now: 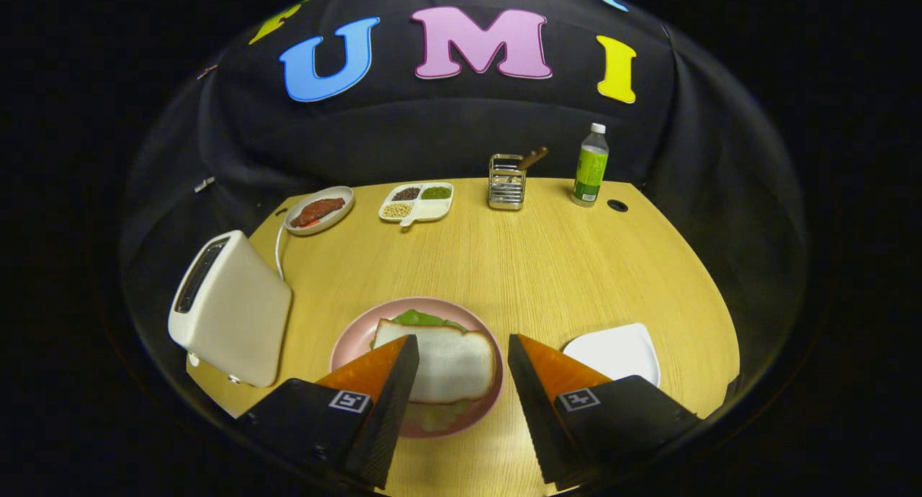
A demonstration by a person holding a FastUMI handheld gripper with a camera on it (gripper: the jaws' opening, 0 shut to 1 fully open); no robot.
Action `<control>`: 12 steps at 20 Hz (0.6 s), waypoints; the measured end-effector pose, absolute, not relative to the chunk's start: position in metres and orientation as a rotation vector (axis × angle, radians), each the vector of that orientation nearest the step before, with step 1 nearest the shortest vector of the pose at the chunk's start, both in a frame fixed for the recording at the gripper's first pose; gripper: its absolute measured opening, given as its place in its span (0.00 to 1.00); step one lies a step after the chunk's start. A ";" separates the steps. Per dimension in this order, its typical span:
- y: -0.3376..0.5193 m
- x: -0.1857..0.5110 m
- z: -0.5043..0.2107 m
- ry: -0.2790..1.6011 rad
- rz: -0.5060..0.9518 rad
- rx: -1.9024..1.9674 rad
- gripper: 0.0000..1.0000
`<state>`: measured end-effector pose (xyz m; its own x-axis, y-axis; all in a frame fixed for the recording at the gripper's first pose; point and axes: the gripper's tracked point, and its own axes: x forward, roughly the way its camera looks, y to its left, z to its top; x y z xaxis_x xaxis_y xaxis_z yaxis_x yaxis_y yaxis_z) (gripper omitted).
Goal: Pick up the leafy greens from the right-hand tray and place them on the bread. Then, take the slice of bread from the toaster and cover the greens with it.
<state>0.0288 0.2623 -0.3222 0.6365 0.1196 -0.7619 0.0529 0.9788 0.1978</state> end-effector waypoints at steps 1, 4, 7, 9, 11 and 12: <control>0.264 0.026 -0.311 0.870 0.058 0.209 0.80; 0.268 0.024 -0.268 0.797 0.122 0.204 0.82; 0.270 0.021 -0.222 0.699 0.189 0.207 0.84; 0.265 0.018 -0.197 0.650 0.212 0.187 0.87; 0.257 0.012 -0.174 0.602 0.208 0.175 0.93; 0.249 0.010 -0.164 0.578 0.195 0.174 0.95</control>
<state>0.0102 0.2495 -0.1643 0.8200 0.2308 -0.5238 -0.1337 0.9670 0.2168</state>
